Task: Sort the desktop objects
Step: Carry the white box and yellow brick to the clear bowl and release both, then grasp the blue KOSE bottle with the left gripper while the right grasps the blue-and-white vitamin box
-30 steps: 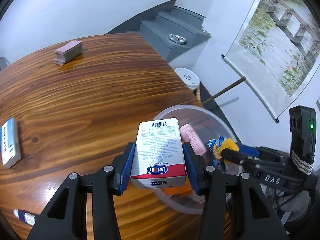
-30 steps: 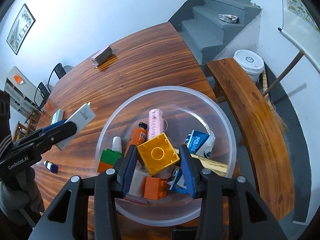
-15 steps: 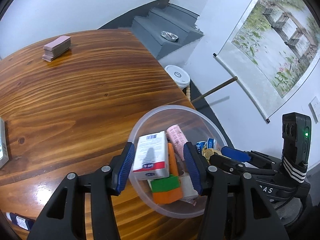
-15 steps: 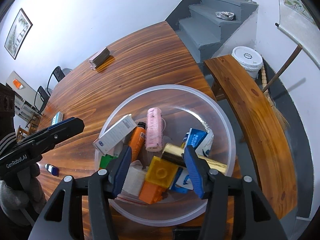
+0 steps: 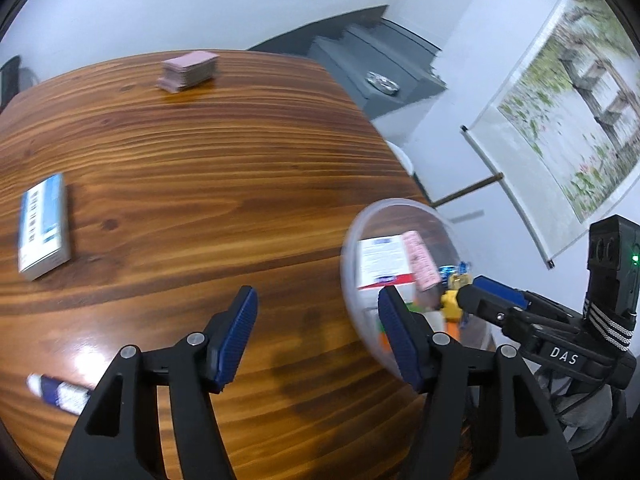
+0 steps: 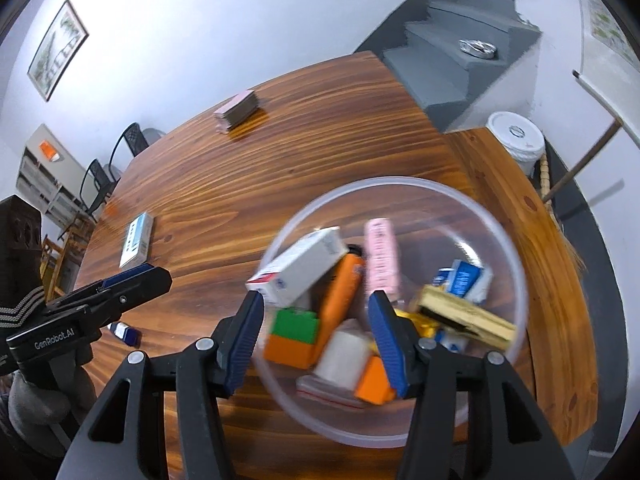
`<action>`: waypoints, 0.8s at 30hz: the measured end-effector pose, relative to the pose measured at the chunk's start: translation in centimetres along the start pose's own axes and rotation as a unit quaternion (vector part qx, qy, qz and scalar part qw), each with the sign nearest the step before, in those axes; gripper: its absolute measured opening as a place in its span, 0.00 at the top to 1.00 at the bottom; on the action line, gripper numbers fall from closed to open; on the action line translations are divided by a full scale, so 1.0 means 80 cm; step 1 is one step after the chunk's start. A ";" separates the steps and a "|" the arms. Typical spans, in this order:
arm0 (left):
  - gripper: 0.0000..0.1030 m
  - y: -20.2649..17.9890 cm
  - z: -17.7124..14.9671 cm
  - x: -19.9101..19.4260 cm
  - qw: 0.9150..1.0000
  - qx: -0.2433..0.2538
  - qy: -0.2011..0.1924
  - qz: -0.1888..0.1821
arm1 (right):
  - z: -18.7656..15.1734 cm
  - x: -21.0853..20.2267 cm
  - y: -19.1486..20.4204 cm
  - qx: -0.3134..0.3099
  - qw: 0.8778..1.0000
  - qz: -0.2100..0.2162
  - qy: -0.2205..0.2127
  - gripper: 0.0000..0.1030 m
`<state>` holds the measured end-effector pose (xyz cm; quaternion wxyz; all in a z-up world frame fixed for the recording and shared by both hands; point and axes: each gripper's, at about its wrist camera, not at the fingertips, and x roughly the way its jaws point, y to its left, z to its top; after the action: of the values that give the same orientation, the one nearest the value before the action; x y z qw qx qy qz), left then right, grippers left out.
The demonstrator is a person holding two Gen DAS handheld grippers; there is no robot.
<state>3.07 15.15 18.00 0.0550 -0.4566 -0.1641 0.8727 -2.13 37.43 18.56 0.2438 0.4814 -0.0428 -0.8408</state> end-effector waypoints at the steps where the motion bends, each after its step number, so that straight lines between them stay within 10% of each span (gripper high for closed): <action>1: 0.35 0.010 -0.003 -0.006 1.000 -0.006 -0.002 0.005 | -0.001 0.001 0.006 -0.003 1.000 0.001 0.001 0.43; 12: 0.34 0.112 -0.050 -0.046 0.993 -0.099 0.010 0.063 | -0.016 0.036 0.088 -0.041 0.998 0.034 0.034 0.43; 24: 0.34 0.146 -0.071 -0.030 0.994 -0.095 0.030 0.043 | -0.034 0.058 0.143 -0.070 0.995 0.042 0.060 0.43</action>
<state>9.75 4.94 12.93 -0.0214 -0.4926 -0.2242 0.8406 2.38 25.74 16.96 0.3139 0.5108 0.0110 -0.8002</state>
